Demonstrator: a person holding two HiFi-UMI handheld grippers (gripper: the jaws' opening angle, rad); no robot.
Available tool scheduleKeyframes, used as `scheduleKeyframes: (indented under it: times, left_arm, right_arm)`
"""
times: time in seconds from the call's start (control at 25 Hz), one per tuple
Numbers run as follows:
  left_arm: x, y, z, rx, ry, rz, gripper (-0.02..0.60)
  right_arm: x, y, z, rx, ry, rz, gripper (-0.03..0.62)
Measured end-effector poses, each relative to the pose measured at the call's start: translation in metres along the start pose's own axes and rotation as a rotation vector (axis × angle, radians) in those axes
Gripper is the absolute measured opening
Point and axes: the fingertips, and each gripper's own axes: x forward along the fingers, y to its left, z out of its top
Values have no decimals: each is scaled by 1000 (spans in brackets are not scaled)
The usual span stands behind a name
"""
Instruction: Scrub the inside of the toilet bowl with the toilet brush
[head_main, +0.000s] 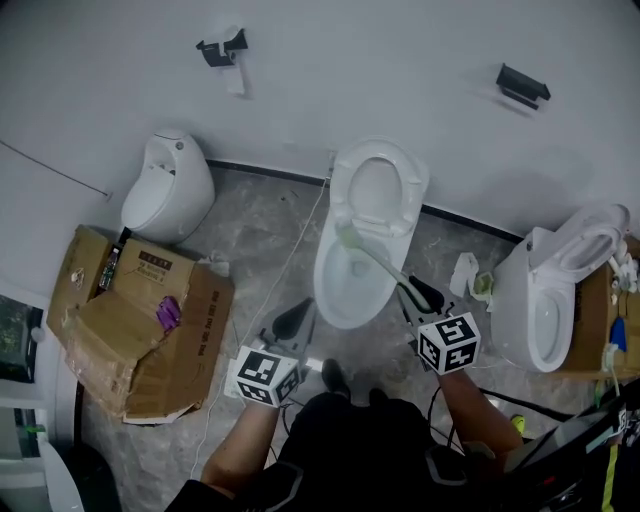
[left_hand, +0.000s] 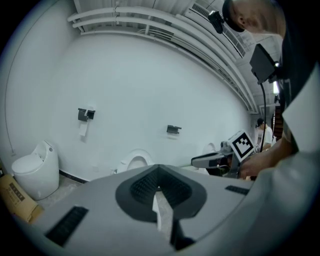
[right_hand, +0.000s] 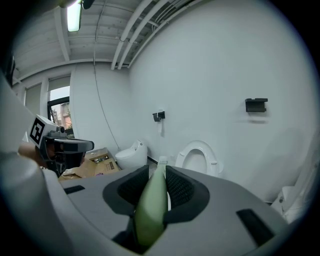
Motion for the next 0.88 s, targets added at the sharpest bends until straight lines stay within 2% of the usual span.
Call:
scheduleKeyframes:
  times: [0.4,0.6,0.88]
  left_arm:
    - [25,30,-38,-9,46,-59,9]
    - [42,28,-57,-47,59,-40,9]
    - [73,30,-97,-72,88,15,9]
  right_arm:
    - [43,-2,-32,-7,39,-18,112]
    - [62,-20,-57,-13,70,15,112]
    - [82,-46,-99,-83,119,94,112]
